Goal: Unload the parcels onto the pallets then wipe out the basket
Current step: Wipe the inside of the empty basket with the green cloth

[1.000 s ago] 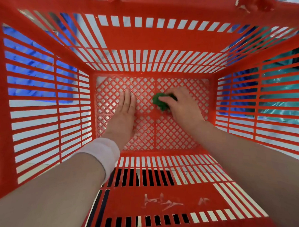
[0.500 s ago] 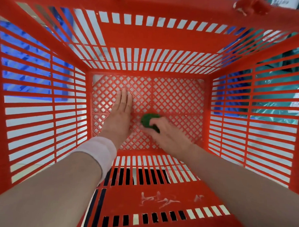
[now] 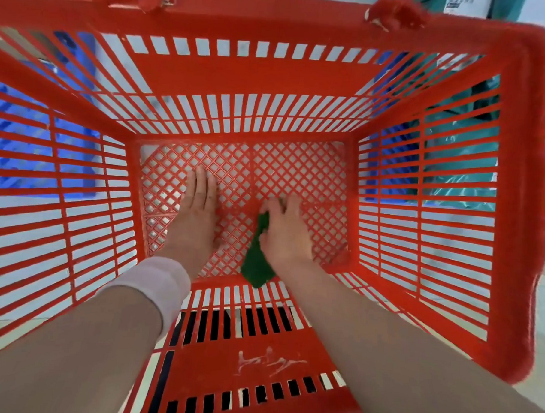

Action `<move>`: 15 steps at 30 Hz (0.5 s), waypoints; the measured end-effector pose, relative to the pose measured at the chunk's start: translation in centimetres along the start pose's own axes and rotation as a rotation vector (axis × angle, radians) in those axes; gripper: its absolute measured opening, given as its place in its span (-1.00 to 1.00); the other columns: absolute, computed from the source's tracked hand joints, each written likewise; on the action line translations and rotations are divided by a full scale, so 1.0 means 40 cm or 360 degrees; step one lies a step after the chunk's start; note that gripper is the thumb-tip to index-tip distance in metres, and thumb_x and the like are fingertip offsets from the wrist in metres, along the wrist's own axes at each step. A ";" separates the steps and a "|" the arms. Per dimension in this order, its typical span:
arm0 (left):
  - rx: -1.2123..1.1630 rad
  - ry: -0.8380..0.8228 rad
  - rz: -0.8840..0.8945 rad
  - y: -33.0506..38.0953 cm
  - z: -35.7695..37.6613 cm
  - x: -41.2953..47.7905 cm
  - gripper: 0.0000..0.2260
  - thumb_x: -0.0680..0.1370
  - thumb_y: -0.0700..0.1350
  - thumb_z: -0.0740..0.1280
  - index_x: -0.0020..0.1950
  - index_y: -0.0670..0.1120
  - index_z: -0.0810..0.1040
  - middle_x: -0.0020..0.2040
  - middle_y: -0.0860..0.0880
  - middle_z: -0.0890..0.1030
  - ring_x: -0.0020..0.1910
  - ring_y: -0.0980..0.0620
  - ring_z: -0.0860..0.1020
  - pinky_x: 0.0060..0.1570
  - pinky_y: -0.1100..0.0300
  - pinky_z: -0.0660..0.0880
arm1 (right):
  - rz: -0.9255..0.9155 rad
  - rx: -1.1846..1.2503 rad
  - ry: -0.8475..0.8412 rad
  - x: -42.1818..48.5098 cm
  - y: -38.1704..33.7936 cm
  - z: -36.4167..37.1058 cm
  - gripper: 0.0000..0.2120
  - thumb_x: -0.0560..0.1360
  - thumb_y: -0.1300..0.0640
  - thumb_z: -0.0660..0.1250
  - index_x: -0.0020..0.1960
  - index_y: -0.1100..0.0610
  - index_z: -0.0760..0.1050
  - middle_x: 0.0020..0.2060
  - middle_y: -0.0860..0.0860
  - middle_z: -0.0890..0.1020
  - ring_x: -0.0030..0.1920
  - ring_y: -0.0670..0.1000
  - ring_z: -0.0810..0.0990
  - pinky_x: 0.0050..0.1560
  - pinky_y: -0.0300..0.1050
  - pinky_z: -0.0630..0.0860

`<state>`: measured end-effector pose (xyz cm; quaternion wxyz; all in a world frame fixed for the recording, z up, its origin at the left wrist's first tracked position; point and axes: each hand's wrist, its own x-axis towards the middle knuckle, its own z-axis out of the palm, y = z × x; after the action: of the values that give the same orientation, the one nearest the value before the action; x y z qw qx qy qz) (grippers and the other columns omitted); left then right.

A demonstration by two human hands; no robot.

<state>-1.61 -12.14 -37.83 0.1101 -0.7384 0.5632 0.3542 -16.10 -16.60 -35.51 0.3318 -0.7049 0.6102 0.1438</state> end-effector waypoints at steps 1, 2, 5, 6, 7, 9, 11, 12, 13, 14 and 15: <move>0.0000 -0.0003 0.0005 0.000 -0.001 0.000 0.02 0.42 -0.08 0.42 0.35 -0.11 -0.47 0.35 -0.05 -0.49 0.39 -0.04 -0.41 0.42 0.07 0.11 | -0.0037 -0.0086 -0.0014 0.006 0.018 -0.016 -0.59 0.41 0.31 0.32 0.21 0.07 0.35 0.27 0.11 0.27 0.09 0.09 0.48 0.03 0.00 0.58; 0.0011 -0.0007 0.0022 0.001 -0.002 0.001 0.03 0.42 -0.06 0.42 0.36 -0.12 -0.46 0.35 -0.06 -0.48 0.39 -0.06 -0.42 0.43 0.07 0.07 | -0.0038 -0.0229 0.0025 0.014 0.048 -0.032 -0.57 0.42 0.31 0.31 0.23 0.07 0.33 0.27 0.12 0.28 0.15 0.11 0.44 0.04 0.02 0.57; 0.0058 -0.0019 0.0078 -0.001 -0.008 0.000 0.01 0.43 0.00 0.40 0.41 -0.21 -0.40 0.41 -0.15 -0.43 0.41 -0.13 -0.41 0.45 0.05 -0.10 | -0.0051 -0.0778 0.0114 0.023 0.141 -0.096 -0.60 0.49 0.31 0.18 0.32 0.17 0.26 0.29 0.19 0.29 0.26 0.19 0.32 0.06 0.04 0.49; 0.0086 -0.0035 0.0092 0.000 -0.011 0.000 -0.02 0.44 0.01 0.38 0.41 -0.24 -0.38 0.45 -0.20 -0.40 0.42 -0.16 -0.39 0.46 0.04 -0.14 | -0.0073 -0.0926 0.0067 0.019 0.167 -0.112 -0.64 0.52 0.31 0.11 0.31 0.20 0.27 0.27 0.20 0.31 0.25 0.21 0.32 0.03 0.04 0.48; 0.0099 -0.0048 0.0092 0.004 -0.015 -0.001 -0.04 0.46 0.00 0.36 0.42 -0.26 -0.37 0.47 -0.23 -0.36 0.44 -0.18 -0.37 0.46 0.04 -0.15 | -0.0110 -0.1058 -0.0004 0.012 0.183 -0.124 -0.67 0.54 0.30 0.06 0.29 0.22 0.29 0.25 0.21 0.32 0.22 0.22 0.34 0.01 0.04 0.48; 0.0072 -0.0027 0.0063 0.014 -0.019 0.001 -0.11 0.49 -0.06 0.34 0.44 -0.26 -0.33 0.49 -0.24 -0.30 0.46 -0.19 -0.32 0.47 0.03 -0.09 | -0.0142 -0.1218 -0.0115 -0.003 0.195 -0.126 -0.68 0.54 0.29 0.06 0.29 0.22 0.30 0.24 0.20 0.33 0.19 0.22 0.39 0.02 0.04 0.49; 0.0077 0.0001 0.0022 0.020 -0.019 0.000 -0.16 0.52 -0.13 0.30 0.44 -0.25 -0.33 0.49 -0.23 -0.30 0.47 -0.19 -0.30 0.46 0.04 -0.04 | -0.0007 -0.1248 -0.0198 -0.005 0.171 -0.122 -0.64 0.54 0.28 0.10 0.33 0.21 0.28 0.25 0.19 0.35 0.19 0.20 0.43 0.05 0.03 0.49; 0.0100 0.0006 -0.0003 0.020 -0.017 0.000 -0.17 0.53 -0.15 0.29 0.43 -0.25 -0.35 0.49 -0.22 -0.31 0.46 -0.18 -0.31 0.46 0.06 0.02 | 0.0092 -0.1230 -0.0241 -0.001 0.160 -0.120 -0.63 0.54 0.28 0.11 0.34 0.20 0.28 0.25 0.18 0.38 0.18 0.20 0.46 0.06 0.02 0.49; 0.0124 0.0006 -0.0020 0.021 -0.015 0.000 -0.17 0.53 -0.18 0.29 0.43 -0.24 -0.37 0.49 -0.20 -0.33 0.46 -0.17 -0.33 0.44 0.07 0.08 | 0.0166 -0.1222 -0.0304 0.003 0.150 -0.121 -0.64 0.54 0.27 0.13 0.33 0.19 0.31 0.24 0.18 0.41 0.17 0.19 0.49 0.06 0.02 0.50; 0.0141 0.0007 -0.0029 0.021 -0.014 -0.001 -0.17 0.53 -0.20 0.29 0.42 -0.24 -0.38 0.49 -0.20 -0.33 0.46 -0.16 -0.33 0.42 0.08 0.13 | 0.0194 -0.1229 -0.0377 0.006 0.148 -0.125 -0.66 0.54 0.26 0.14 0.32 0.18 0.35 0.22 0.17 0.45 0.16 0.18 0.51 0.06 0.01 0.49; 0.0160 0.0005 -0.0033 0.022 -0.013 -0.001 -0.17 0.53 -0.21 0.28 0.42 -0.24 -0.39 0.49 -0.20 -0.34 0.46 -0.17 -0.32 0.41 0.08 0.17 | 0.0200 -0.1227 -0.0461 0.006 0.151 -0.133 -0.68 0.54 0.23 0.16 0.29 0.17 0.38 0.18 0.15 0.49 0.13 0.15 0.53 0.05 0.00 0.49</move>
<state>-2.23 -12.71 -37.23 0.1499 -0.7383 0.5728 0.3231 -22.89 -20.41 -33.49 0.1166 -0.7114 0.5005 0.4794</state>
